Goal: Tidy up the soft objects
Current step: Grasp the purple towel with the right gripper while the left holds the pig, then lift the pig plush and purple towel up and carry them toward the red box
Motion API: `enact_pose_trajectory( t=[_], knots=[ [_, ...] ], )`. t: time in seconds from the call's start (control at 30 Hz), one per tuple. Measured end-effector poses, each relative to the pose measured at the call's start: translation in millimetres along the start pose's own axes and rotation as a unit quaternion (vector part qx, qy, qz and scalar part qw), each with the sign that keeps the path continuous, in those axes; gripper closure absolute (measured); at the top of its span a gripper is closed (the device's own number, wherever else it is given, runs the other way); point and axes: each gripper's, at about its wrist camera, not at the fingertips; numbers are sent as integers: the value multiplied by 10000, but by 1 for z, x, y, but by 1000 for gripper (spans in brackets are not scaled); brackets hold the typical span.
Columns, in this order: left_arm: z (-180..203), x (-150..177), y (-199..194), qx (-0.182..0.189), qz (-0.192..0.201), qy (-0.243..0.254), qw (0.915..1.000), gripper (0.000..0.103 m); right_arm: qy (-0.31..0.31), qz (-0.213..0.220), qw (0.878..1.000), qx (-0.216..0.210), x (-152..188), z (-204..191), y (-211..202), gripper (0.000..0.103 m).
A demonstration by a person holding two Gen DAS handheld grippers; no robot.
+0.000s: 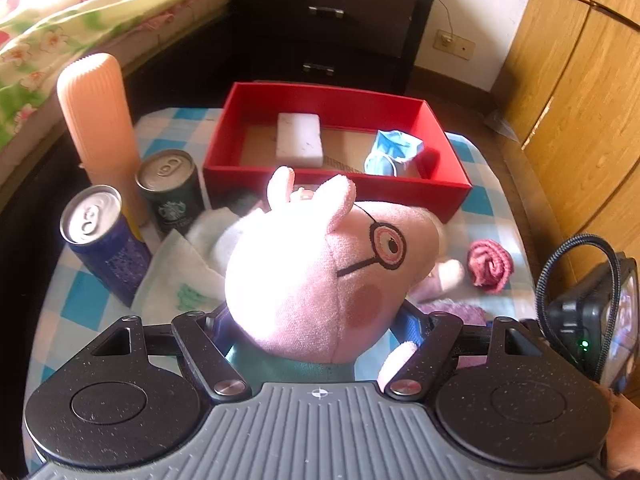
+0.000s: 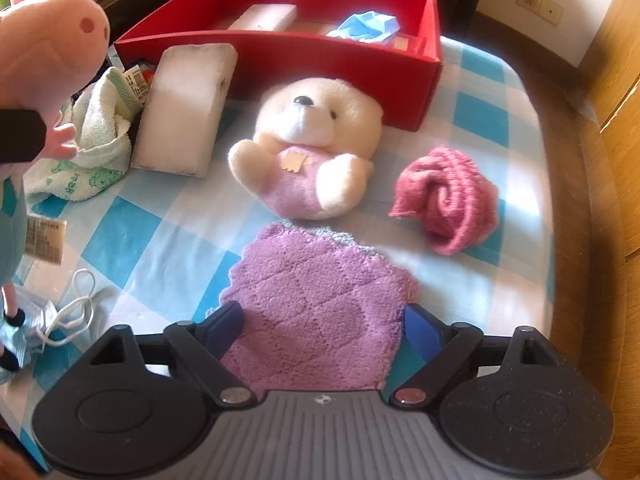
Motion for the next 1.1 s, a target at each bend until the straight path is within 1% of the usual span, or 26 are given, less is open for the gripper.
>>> enact_pose_trajectory(
  t=[0.17,0.2,0.27,0.3,0.33,0.37,0.4,0.5,0.73,1.1],
  knots=[
    [2,0,1,-10,-29,28,10000,29,-70,98,9999,52,2,-3,0,34],
    [2,0,0,-2,-26,31,10000,29,-156,138,9998,66,3,-5,-1,36],
    [3,0,-1,3,-8,37,10000,29,-225,212,9995,-51,5,-10,-6,50],
    [3,0,-1,-1,-5,42,10000,29,-300,238,9992,-93,5,-12,-9,61],
    [3,0,-1,-14,-6,51,10000,29,-427,272,9987,-105,7,-17,-12,77],
    [2,0,0,-24,-11,53,10000,29,-472,283,9983,-194,7,-20,-14,83],
    [1,0,0,-36,-18,44,10000,29,-506,275,9981,-233,8,-23,-17,90],
    [-1,1,2,-53,-56,17,10000,29,-711,266,9967,-285,9,-30,-21,103],
    [0,0,1,-61,-37,37,10000,29,-992,466,9938,-179,10,-38,-35,103],
    [2,-1,-1,-144,55,85,9998,28,-918,863,9918,-232,-3,-32,-59,103]
  ],
)
Point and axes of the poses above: each gripper's, at about its wrist camera, not at the fingertips, and y roughly the way its jaws point, z to its right, x to its underside, and after that the axes turned 8 degrees about -y, right-handed
